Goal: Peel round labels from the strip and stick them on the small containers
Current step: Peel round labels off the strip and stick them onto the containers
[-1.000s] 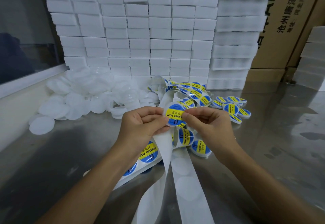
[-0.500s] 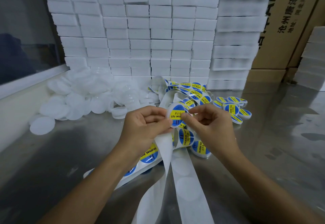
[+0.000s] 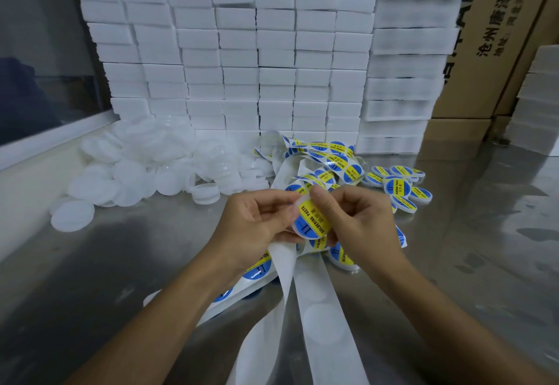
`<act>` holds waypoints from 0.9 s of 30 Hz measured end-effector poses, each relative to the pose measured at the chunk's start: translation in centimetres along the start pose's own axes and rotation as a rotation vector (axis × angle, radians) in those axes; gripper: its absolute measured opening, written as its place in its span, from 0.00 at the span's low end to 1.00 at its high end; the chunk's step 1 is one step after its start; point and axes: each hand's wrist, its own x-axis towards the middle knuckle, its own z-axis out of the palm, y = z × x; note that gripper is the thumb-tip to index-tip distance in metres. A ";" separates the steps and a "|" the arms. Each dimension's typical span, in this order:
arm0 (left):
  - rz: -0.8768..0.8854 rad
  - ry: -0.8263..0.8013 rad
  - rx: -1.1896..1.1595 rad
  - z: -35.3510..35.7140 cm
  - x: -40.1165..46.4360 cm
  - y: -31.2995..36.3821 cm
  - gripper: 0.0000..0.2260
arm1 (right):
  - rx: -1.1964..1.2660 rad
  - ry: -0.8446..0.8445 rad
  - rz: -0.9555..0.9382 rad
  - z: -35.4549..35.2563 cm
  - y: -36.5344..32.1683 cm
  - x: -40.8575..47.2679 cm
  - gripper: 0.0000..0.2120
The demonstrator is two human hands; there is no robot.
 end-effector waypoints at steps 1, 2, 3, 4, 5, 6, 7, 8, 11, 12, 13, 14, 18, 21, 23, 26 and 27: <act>-0.003 0.021 0.012 0.0 0.1 0.0 0.11 | 0.017 -0.021 0.015 0.0 0.0 0.1 0.22; -0.008 0.040 0.019 0.0 0.1 -0.1 0.09 | 0.023 -0.036 0.023 -0.1 0.1 0.2 0.20; -0.013 0.055 0.023 0.0 0.2 -0.1 0.07 | 0.021 -0.049 0.021 -0.1 0.1 0.2 0.16; -0.015 0.070 0.023 0.0 0.2 -0.2 0.06 | 0.025 -0.064 0.013 0.0 0.1 0.2 0.13; -0.016 0.093 0.016 0.0 0.3 -0.2 0.05 | 0.041 -0.081 0.004 0.0 0.0 0.2 0.08; -0.016 0.122 0.003 -0.1 0.3 -0.2 0.05 | 0.064 -0.109 -0.002 0.0 0.0 0.2 0.04; -0.015 0.151 -0.010 -0.2 0.3 -0.2 0.07 | 0.077 -0.140 -0.004 0.0 0.1 0.1 0.05; -0.014 0.179 -0.024 -0.2 0.4 -0.2 0.08 | 0.068 -0.168 -0.007 0.1 0.2 0.1 0.10; -0.018 0.234 -0.042 -0.4 0.6 -0.3 0.05 | 0.006 -0.204 -0.005 0.3 0.4 0.1 0.22; -0.020 0.237 -0.031 -0.4 0.6 -0.3 0.04 | 0.011 -0.204 0.009 0.3 0.4 0.1 0.22; -0.019 0.235 -0.022 -0.4 0.6 -0.3 0.05 | 0.026 -0.200 0.026 0.2 0.3 0.1 0.21; -0.015 0.230 -0.020 -0.4 0.6 -0.4 0.07 | 0.046 -0.196 0.036 0.1 0.2 0.1 0.18; -0.017 0.165 -0.037 -0.1 0.4 -0.4 0.11 | 0.109 -0.116 0.033 0.1 0.0 0.1 0.04; -0.016 0.088 -0.049 0.0 0.3 -0.4 0.13 | 0.106 -0.078 0.021 0.3 0.0 0.1 0.01; -0.003 0.066 -0.033 0.0 0.3 -0.5 0.15 | 0.067 -0.073 0.002 0.2 0.1 0.0 0.03; 0.035 0.024 0.024 0.0 0.2 -0.6 0.17 | -0.023 -0.030 -0.004 0.2 0.1 -0.3 0.13; 0.038 0.013 0.040 0.1 0.2 -0.5 0.16 | -0.045 -0.025 -0.005 0.2 0.0 -0.3 0.17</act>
